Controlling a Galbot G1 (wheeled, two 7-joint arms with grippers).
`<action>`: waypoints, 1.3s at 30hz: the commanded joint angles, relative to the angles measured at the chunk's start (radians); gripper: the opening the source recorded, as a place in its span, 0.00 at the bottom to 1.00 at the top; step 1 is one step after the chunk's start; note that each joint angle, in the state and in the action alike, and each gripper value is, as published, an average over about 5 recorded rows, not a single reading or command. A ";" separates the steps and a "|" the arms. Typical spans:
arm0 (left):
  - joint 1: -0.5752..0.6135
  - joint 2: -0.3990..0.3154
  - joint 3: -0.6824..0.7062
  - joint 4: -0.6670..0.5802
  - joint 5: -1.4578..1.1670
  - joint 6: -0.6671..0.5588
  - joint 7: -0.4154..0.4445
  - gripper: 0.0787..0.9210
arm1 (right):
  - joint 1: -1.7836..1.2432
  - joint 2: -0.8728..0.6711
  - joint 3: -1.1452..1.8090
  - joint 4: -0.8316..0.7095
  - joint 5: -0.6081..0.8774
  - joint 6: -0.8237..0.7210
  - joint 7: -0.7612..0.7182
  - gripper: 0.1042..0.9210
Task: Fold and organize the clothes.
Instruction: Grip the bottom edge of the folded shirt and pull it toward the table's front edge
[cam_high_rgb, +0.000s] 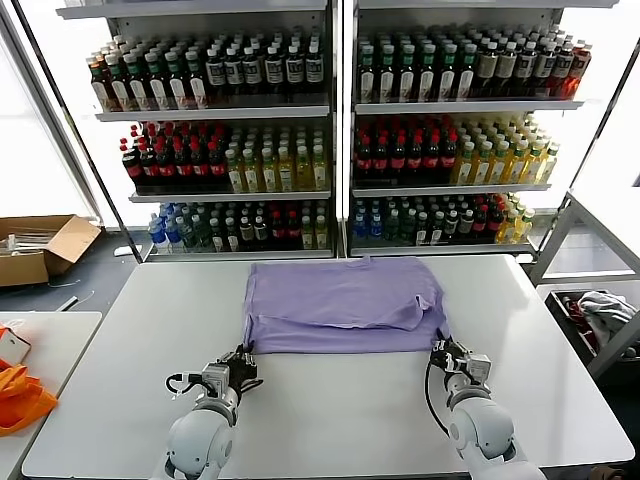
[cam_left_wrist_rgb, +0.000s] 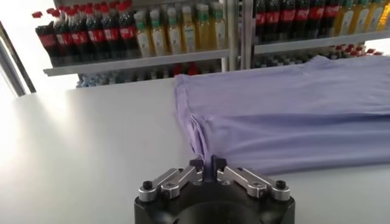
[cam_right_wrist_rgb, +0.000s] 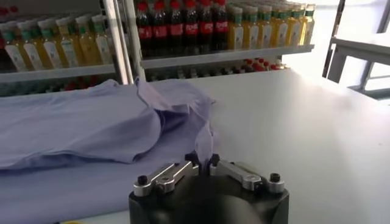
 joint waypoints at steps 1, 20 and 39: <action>0.068 0.013 -0.019 -0.108 0.019 -0.008 -0.004 0.04 | -0.053 0.003 0.003 0.145 -0.001 -0.004 0.014 0.05; 0.544 0.045 -0.112 -0.480 0.064 -0.047 -0.053 0.01 | -0.558 0.033 0.045 0.486 -0.128 0.036 0.173 0.05; 0.679 0.025 -0.099 -0.454 0.179 -0.127 -0.066 0.01 | -0.621 0.019 0.030 0.461 -0.224 0.067 0.154 0.31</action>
